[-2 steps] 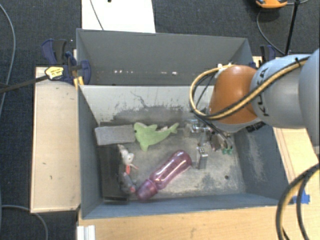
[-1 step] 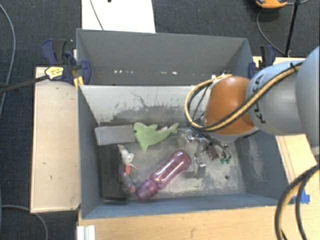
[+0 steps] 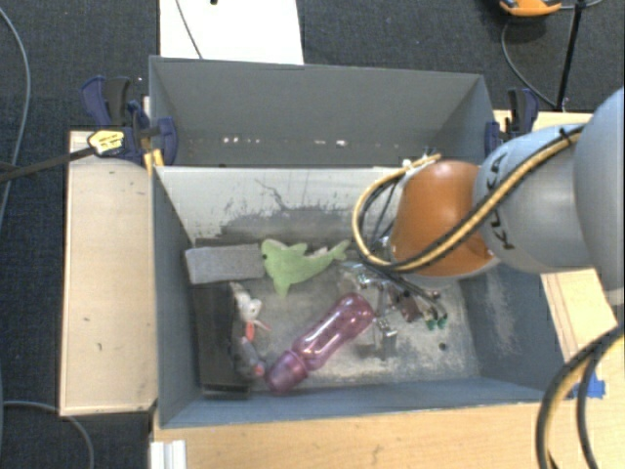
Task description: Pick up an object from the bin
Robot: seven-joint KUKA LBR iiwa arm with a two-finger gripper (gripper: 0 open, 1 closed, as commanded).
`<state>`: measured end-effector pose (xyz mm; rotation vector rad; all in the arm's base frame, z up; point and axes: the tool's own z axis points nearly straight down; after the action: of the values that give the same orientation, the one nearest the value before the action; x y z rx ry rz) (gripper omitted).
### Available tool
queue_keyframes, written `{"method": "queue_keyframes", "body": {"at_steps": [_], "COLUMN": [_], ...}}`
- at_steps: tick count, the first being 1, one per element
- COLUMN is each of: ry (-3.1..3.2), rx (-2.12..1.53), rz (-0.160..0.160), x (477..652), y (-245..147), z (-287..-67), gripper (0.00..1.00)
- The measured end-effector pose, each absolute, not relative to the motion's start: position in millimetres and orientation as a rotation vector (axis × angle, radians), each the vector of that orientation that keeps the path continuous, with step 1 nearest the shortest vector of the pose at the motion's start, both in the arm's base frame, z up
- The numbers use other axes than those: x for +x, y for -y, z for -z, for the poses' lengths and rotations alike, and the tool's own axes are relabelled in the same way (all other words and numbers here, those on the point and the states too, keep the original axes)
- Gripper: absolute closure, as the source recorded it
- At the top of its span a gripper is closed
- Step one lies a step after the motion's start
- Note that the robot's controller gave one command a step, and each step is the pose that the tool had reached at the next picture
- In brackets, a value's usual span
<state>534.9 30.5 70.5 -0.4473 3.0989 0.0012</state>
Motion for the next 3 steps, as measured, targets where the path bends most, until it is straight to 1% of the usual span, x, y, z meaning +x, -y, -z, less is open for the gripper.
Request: {"method": "queue_keyframes", "body": {"at_steps": [1,2,3], "ry": [-3.064,-3.064,-2.883], "rx": [-0.652,-0.653,-1.201], "rz": [0.001,0.001,0.008], "x": [534.2,534.2,561.7], "y": [-56,-56,-28], "z": [-70,-70,-197], "gripper": [1.0,1.0,1.0]}}
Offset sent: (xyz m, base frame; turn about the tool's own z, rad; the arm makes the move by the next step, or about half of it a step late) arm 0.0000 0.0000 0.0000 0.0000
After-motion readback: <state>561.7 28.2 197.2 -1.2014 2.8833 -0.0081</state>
